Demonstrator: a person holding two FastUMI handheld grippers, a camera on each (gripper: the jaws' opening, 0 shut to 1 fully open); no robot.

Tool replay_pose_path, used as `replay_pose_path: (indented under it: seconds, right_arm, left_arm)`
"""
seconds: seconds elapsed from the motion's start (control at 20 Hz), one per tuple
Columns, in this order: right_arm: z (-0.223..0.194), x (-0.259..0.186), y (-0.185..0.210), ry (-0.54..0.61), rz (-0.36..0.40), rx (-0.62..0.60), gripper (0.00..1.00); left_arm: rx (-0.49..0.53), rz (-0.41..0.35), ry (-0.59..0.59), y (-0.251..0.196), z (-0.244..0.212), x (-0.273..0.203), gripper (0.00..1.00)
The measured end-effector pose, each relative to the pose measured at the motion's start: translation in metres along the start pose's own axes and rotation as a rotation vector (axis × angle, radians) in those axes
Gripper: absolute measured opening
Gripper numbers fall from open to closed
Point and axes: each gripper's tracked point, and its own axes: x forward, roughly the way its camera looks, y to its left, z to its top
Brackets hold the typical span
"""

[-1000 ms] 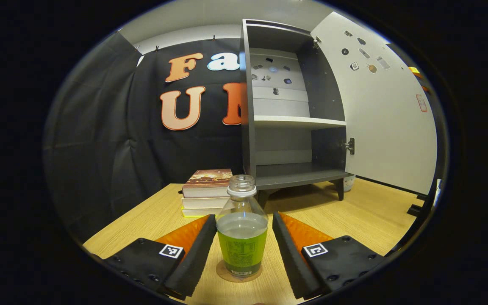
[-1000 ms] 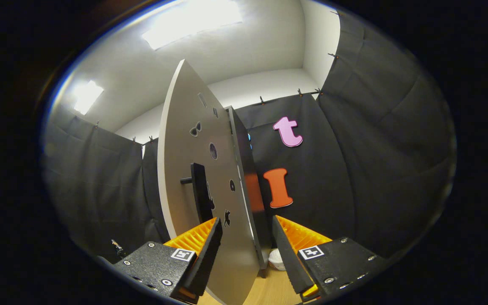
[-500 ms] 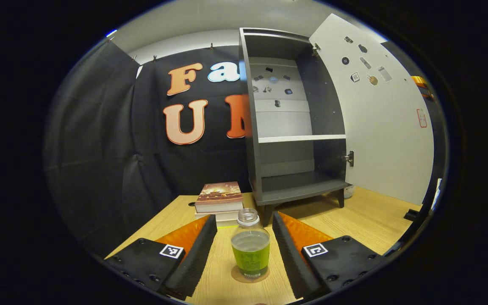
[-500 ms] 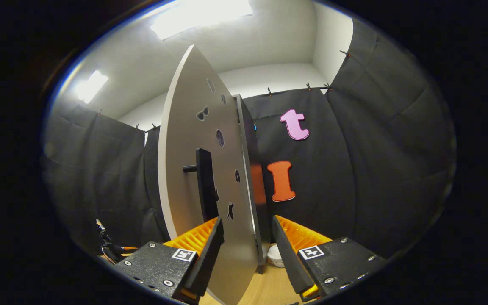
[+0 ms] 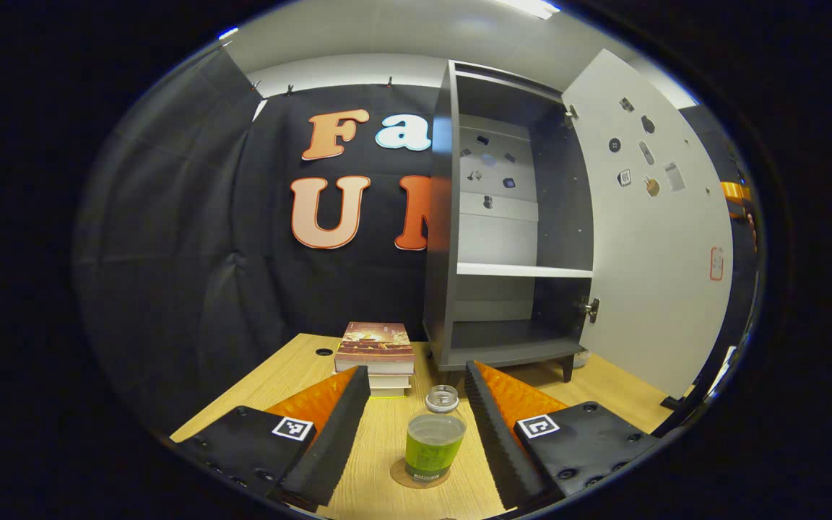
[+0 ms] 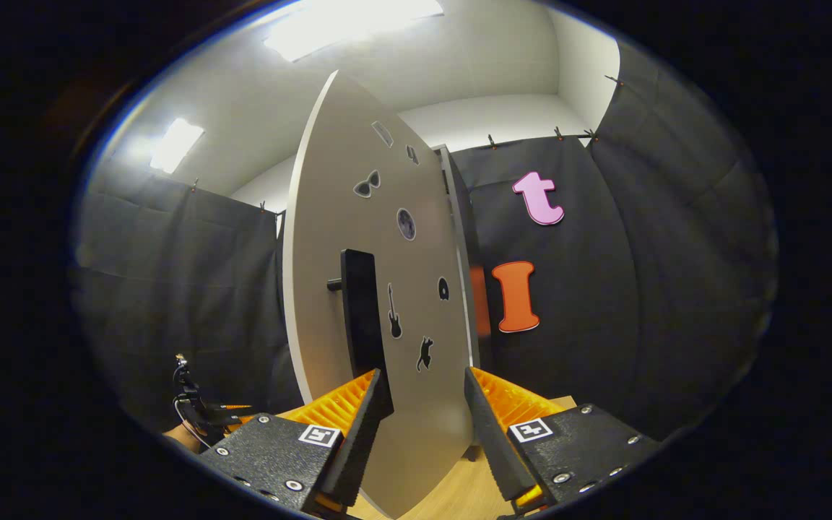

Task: Open the cabinet door with the right hand, grasp the bottle in the cabinet with the left hand and place it on the coaster, then close the cabinet door with the right hand.

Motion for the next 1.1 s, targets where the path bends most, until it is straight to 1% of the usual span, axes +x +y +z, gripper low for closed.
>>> replay_pose_path:
  seconds: [0.1,0.2,0.3,0.35,0.4,0.6,0.75,1.1]
  right_arm:
    - [-0.001,0.005,0.007,0.003,0.013,-0.010,0.71]
    - [-0.002,0.010,0.013,0.007,0.022,-0.015,0.71]
    - [-0.003,0.015,0.019,0.009,0.030,-0.019,0.71]
    - [-0.004,0.017,0.024,0.010,0.035,-0.023,0.71]
    - [-0.006,0.018,0.029,0.009,0.039,-0.025,0.71]
    - [-0.009,0.031,0.053,0.010,0.067,-0.057,0.71]
    - [-0.013,0.046,0.071,0.013,0.093,-0.053,0.71]
    - [-0.031,0.072,0.092,0.036,0.185,0.017,0.71]
  left_arm:
    - [-0.010,0.011,-0.006,0.013,0.012,0.000,0.88]
    - [0.004,0.042,-0.002,0.031,0.022,0.000,0.92]
    - [0.022,0.067,-0.013,0.043,0.037,-0.002,0.92]
    - [0.030,0.077,-0.021,0.047,0.046,-0.002,0.86]
    - [0.035,0.082,-0.031,0.049,0.055,-0.004,0.92]
    - [0.035,0.106,-0.049,0.055,0.082,-0.003,0.92]
    - [0.033,0.116,-0.075,0.059,0.101,-0.004,0.92]
    - [0.032,0.133,-0.091,0.073,0.109,-0.004,0.92]
